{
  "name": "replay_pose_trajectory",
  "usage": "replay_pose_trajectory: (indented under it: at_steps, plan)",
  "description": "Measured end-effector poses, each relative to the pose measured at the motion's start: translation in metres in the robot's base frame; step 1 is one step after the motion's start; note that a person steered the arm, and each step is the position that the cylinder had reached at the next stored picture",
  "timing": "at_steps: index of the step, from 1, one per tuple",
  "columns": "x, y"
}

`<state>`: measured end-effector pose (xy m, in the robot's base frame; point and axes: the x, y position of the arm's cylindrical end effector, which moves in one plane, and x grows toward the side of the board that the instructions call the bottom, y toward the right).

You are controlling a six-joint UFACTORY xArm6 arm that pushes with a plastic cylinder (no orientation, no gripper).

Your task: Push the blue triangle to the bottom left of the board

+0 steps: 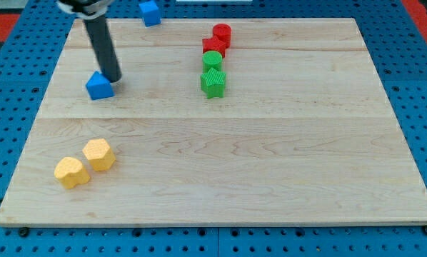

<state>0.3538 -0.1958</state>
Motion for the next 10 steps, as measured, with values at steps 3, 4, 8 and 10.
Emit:
replay_pose_trajectory:
  at_steps: [3, 4, 8, 10]
  plan:
    - [0.082, -0.004]
    - [0.105, -0.015]
    - [0.166, -0.049]
    - [0.142, -0.049]
